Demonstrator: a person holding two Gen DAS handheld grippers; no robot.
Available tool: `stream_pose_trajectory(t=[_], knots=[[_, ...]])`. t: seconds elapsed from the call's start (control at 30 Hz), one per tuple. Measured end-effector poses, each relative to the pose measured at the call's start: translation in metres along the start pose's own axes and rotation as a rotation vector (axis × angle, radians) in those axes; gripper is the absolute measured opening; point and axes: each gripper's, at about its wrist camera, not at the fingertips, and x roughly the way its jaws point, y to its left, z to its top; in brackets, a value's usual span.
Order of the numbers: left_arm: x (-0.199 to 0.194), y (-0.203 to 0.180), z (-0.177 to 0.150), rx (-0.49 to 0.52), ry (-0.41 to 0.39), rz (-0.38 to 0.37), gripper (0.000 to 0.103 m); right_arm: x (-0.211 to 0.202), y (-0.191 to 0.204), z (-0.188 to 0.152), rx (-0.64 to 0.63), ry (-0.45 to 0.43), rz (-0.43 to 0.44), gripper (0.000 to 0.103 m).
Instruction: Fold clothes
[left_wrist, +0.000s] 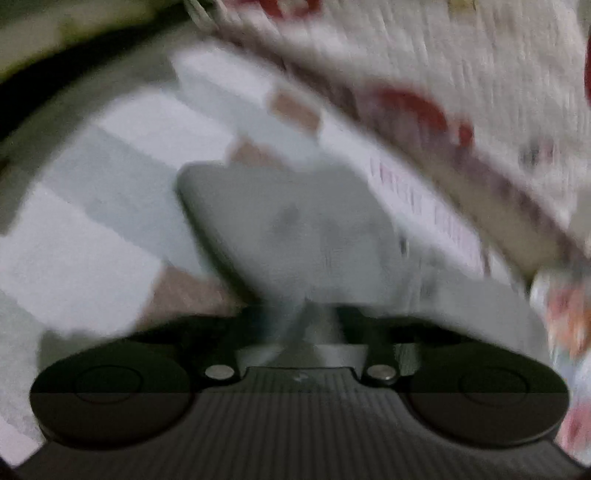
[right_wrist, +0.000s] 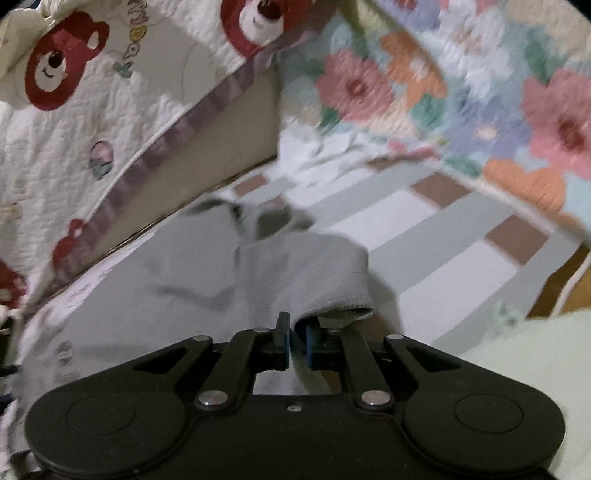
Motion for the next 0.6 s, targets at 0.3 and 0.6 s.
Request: stream_pose_trajectory(t=[0.3,0.6], knots=[[-0.051,-0.014,0.006,0.036,-0.142,-0.048,0.002,0.002,-0.023,-0.013,0.123,0.091,0.023,0.054],[-0.017,0.017,0.001,-0.208,0.016,-0.107,0.024,0.02,-0.019,-0.024,0.102,0.158,-0.059,0.06]])
